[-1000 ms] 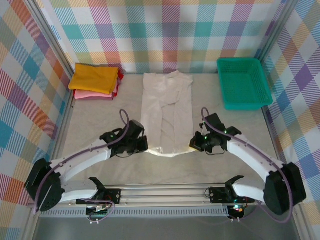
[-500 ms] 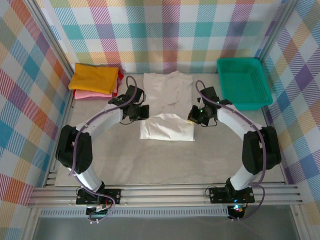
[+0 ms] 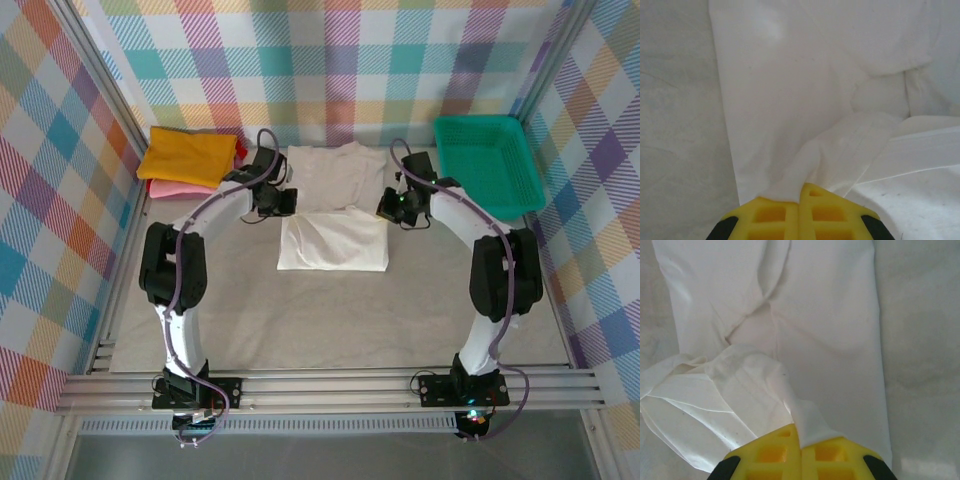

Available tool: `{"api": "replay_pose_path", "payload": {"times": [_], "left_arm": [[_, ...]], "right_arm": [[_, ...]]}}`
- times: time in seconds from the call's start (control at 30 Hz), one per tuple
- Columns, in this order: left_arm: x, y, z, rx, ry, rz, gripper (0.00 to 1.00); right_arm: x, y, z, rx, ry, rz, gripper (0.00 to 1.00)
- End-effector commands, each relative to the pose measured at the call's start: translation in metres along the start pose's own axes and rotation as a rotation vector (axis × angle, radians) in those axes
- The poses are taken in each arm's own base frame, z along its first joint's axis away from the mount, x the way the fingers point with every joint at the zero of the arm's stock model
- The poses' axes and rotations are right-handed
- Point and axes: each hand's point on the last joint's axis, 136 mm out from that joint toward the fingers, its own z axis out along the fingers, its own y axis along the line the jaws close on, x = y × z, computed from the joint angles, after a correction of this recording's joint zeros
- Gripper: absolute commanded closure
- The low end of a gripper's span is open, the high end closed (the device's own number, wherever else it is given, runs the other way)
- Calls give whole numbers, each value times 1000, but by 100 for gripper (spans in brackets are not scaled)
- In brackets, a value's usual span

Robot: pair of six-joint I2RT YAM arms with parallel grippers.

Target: Fold and stack the t-shirts

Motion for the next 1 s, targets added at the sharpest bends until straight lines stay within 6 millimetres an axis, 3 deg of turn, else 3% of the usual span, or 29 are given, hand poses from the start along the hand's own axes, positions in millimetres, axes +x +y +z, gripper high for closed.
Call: {"api": "replay_pose_path", "payload": {"times": [0.0,0.27,0.5,0.53,0.57,0.6,0.7,0.77,0.83,0.9,0.97], "left_arm": [[-16,9,1,-25,-10,22,100],[-40,17,20,-57,-23,28,100],[-78,25,27,-89,-67,50,100],[-85,29,29,-106,-76,50,94],[-92,35,29,-138,-83,43,63],[-97,42,29,-174,-82,35,40],[-98,49,19,-206,-82,11,31],[-88,43,2,-210,-108,-11,26],[-67,35,-18,-224,-145,-18,26],[-40,22,-39,-182,-195,-27,30],[-8,5,-41,-91,-198,-35,37]], "right_arm": [[-26,7,-2,-5,-51,-41,100],[-48,13,23,-12,-39,-45,100],[-77,15,30,-8,-68,-38,100],[-83,15,31,-5,-70,-37,94],[-86,13,32,5,-64,-28,76],[-92,11,33,13,-62,-27,65],[-104,11,18,14,-81,-59,51],[-93,18,0,-10,-92,-80,49],[-64,26,-17,-44,-78,-87,49],[-21,30,-29,-63,-60,-108,51],[24,37,-30,-136,-14,-133,58]]}}
